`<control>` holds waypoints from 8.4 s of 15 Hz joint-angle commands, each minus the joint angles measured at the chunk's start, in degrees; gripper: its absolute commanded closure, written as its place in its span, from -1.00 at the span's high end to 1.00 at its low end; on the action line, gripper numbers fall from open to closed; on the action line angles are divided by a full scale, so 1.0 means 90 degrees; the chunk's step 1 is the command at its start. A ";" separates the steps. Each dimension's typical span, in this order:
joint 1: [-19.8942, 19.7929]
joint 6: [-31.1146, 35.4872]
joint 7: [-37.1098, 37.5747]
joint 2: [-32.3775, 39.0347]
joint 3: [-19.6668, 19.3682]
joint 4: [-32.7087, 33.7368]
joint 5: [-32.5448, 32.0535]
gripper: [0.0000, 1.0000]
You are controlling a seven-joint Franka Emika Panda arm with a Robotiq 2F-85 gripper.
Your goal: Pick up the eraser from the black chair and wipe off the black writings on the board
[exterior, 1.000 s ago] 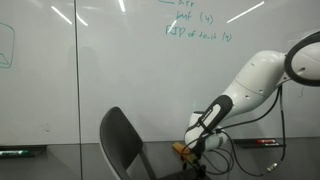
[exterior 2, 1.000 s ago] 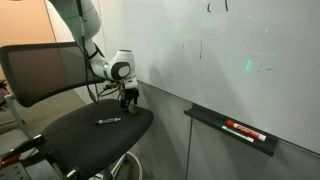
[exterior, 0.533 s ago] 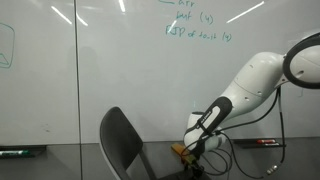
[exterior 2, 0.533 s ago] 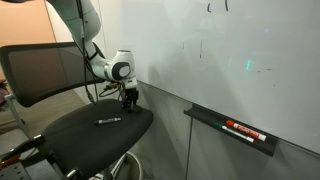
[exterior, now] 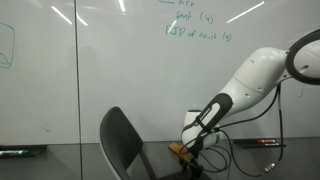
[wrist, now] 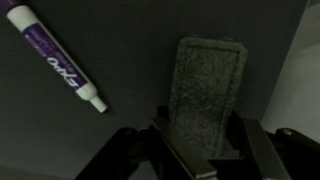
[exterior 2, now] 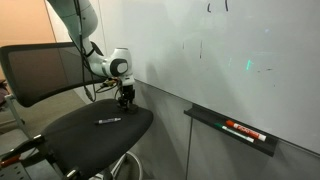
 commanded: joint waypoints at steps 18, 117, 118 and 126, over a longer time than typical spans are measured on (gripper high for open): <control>-0.0656 -0.0923 0.1968 -0.6448 0.0023 -0.4965 -0.6392 -0.36; -0.1140 0.1696 -0.0330 -0.4920 -0.2727 -0.1865 -1.1954 -0.36; -0.1160 0.1656 -0.0323 -0.4976 -0.2777 -0.1885 -1.1942 -0.36; -0.2548 0.0824 -0.4066 -0.5462 -0.0850 -0.3457 -0.8261 -0.36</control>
